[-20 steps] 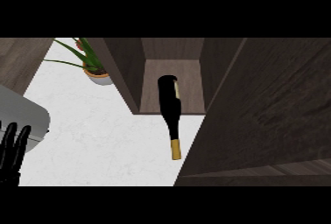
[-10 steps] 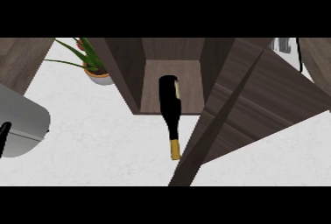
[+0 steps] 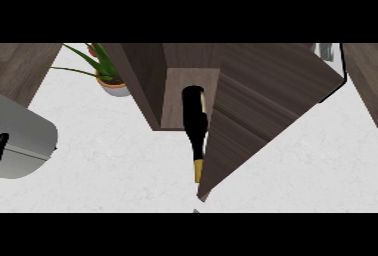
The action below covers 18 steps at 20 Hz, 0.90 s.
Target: Pick up the wine, place it into the cabinet and close the cabinet
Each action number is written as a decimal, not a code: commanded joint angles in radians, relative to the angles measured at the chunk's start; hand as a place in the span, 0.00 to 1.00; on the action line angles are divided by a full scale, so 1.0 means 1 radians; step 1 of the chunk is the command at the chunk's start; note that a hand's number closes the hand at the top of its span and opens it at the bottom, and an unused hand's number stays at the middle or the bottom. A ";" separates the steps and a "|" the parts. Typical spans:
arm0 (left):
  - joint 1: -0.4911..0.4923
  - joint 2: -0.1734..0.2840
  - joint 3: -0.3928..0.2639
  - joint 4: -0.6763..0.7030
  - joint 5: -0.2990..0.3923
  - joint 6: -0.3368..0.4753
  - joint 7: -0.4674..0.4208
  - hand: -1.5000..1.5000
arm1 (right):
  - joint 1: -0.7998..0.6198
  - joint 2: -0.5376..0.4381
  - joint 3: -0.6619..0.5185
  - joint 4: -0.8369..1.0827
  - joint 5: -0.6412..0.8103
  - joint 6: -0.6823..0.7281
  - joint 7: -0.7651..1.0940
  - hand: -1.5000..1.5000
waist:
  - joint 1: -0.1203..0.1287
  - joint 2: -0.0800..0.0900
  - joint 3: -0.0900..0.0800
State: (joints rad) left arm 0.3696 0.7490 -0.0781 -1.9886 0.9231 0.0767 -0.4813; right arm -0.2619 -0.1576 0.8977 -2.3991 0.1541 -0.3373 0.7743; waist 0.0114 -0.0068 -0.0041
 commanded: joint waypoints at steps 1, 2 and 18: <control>-0.048 -0.015 -0.023 0.006 0.019 -0.006 0.044 0.00 | -0.205 0.150 0.064 0.133 0.009 -0.078 0.006 1.00 | 0.005 0.006 0.000; -0.030 0.008 0.051 0.011 0.067 -0.046 0.048 0.00 | -0.198 0.149 0.093 0.128 0.046 -0.097 0.023 1.00 | 0.007 0.001 0.000; -0.090 -0.081 -0.030 0.021 -0.019 0.005 0.064 0.00 | -0.781 0.155 -0.248 0.586 -0.344 -0.234 -0.067 1.00 | 0.044 0.011 0.001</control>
State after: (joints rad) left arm 0.2642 0.6891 -0.0996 -1.9681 0.9193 0.0896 -0.4097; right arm -0.8572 -0.0457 0.7300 -1.9868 -0.1193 -0.5430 0.7373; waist 0.0489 0.0054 -0.0035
